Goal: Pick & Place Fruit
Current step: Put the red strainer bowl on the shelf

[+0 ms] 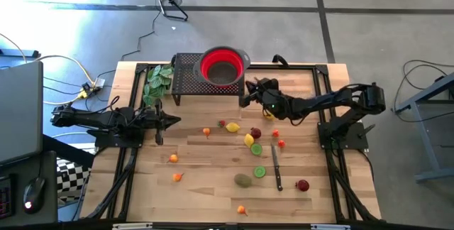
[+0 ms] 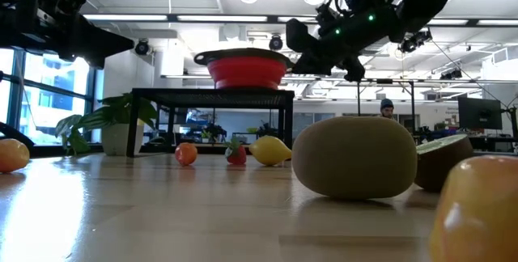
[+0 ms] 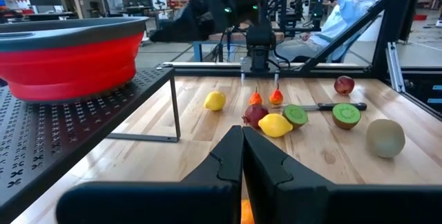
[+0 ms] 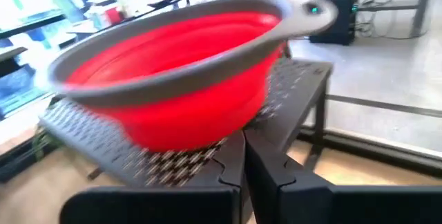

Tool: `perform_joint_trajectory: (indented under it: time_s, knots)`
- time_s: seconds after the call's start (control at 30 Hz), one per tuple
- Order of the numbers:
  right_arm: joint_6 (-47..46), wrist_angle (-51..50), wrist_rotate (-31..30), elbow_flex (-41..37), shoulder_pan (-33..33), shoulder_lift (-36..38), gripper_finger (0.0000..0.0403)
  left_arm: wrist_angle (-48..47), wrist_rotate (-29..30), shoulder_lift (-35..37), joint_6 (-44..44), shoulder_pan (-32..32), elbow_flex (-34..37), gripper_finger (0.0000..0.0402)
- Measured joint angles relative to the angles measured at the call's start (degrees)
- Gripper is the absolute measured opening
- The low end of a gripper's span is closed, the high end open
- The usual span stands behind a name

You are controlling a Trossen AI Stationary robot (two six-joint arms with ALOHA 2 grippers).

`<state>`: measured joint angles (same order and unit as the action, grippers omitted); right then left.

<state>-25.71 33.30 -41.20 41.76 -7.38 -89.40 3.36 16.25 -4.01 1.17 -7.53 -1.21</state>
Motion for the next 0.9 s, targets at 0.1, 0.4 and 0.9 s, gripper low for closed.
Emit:
perform_joint_trajectory:
  time_s: [0.1, 0.4, 0.9]
  knots:
    - [-0.6, 1.1, -0.5, 0.0, 2.5, -0.1, 0.0003, 0.0, 0.0, 0.0, 0.0, 0.0, 0.0, 0.0003]
    - [0.3, 3.5, -9.4, 0.0, 7.8, -0.1, 0.0003, 0.0, 2.9, 0.0, 0.0, 0.0, 0.0, 0.0003]
    - [9.3, -6.4, -12.3, 14.8, 5.0, -9.6, 0.0003, 0.0, 3.0, 0.0, 0.0, 0.0, 0.0, 0.0003]
